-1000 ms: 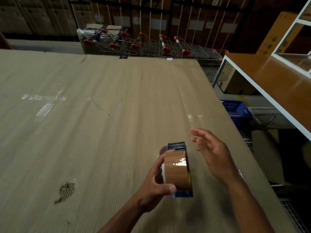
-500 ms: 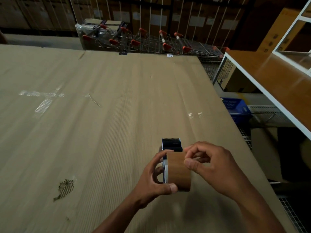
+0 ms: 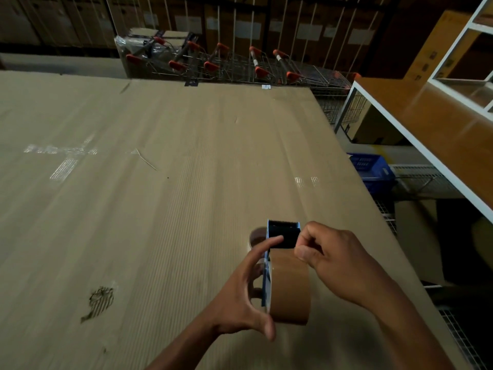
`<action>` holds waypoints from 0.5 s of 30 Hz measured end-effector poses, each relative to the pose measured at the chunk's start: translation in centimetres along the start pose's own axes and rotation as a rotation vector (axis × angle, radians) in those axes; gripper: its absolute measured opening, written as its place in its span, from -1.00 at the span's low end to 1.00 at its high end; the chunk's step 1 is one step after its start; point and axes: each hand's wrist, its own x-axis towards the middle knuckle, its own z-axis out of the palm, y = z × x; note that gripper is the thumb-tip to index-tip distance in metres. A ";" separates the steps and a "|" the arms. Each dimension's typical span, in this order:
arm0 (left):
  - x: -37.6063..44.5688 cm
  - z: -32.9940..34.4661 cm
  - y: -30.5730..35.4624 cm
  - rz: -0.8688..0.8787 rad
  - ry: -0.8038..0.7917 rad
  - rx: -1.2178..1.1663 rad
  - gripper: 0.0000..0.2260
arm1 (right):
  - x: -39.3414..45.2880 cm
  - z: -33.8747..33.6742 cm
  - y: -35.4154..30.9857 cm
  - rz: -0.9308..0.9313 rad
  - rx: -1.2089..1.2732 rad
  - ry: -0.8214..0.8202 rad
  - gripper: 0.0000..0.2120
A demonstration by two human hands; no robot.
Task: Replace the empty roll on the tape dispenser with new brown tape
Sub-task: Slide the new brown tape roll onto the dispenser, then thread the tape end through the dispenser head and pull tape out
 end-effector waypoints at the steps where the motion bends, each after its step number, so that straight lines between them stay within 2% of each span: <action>1: 0.0 0.1 0.1 -0.003 0.005 0.001 0.12 | 0.2 -0.1 0.0 0.014 -0.009 -0.014 -0.89; 8: 0.1 0.6 -0.1 -0.050 0.096 0.054 -0.06 | 0.9 0.0 1.0 0.041 0.012 0.028 -0.93; 12: -0.2 0.6 -0.3 -0.044 0.117 0.069 -0.11 | 0.6 -1.0 1.2 0.015 0.276 -0.170 -0.94; 15: -0.3 0.4 -0.3 -0.050 0.121 0.066 -0.14 | 0.7 -0.6 1.4 0.026 0.288 -0.143 -0.94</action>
